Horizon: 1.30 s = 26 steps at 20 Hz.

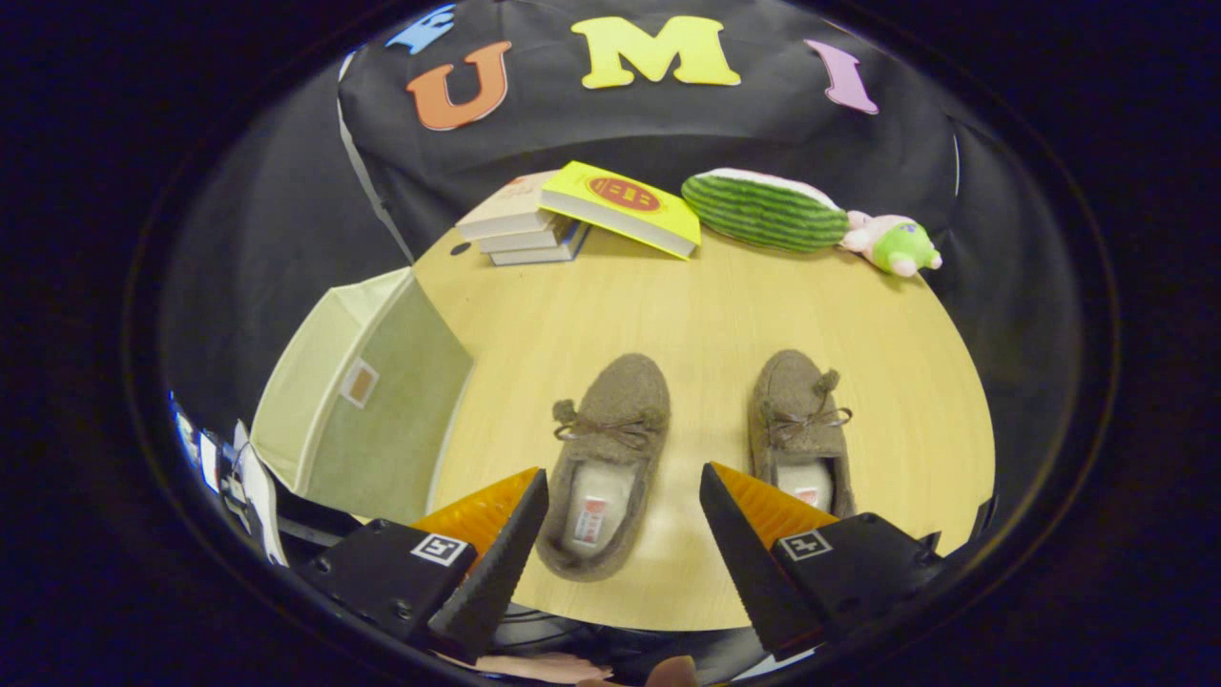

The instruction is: Open the storage box then place both shoes into the box .Put the left shoe in first, then the right shoe, with the right side of both shoes facing outward in a uniform manner.

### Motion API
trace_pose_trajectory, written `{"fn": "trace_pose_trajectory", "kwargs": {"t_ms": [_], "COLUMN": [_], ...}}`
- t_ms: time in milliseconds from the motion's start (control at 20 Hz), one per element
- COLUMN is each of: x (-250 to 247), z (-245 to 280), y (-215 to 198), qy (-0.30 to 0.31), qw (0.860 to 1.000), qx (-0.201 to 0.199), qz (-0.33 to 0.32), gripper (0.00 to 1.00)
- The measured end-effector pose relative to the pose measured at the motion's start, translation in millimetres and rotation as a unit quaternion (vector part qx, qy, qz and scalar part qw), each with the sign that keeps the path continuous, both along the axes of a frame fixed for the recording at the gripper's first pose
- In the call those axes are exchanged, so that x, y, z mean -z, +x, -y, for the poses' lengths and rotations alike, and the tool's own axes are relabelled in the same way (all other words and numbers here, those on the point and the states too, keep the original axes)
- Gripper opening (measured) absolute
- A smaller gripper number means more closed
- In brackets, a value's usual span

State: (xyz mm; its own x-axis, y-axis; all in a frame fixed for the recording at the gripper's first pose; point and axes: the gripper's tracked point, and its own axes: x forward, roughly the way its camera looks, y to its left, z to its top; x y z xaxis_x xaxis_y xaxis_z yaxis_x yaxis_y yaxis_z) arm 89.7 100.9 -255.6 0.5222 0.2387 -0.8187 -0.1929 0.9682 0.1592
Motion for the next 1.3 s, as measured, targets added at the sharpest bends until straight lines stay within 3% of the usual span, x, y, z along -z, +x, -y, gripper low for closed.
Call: {"fn": "trace_pose_trajectory", "kwargs": {"t_ms": [400, 600, 800, 950, 1100, 1300], "x": [53.6, 64.4, 72.2, 71.6, 65.2, 42.8], "z": [-2.4, -9.5, -16.5, -13.7, -19.7, -27.2], "y": [-1.3, 0.5, -5.7, -5.7, -9.7, -17.3], "qy": [0.032, 0.064, 0.091, 0.102, 0.138, 0.173], "qw": [0.994, 0.988, 0.979, 0.974, 0.965, 0.958], "qx": [0.015, 0.032, 0.057, 0.076, 0.100, 0.118], "qz": [-0.102, -0.135, -0.176, -0.186, -0.197, -0.197], "gripper": [0.98, 0.74, 0.28, 0.21, 0.06, 0.06]}}
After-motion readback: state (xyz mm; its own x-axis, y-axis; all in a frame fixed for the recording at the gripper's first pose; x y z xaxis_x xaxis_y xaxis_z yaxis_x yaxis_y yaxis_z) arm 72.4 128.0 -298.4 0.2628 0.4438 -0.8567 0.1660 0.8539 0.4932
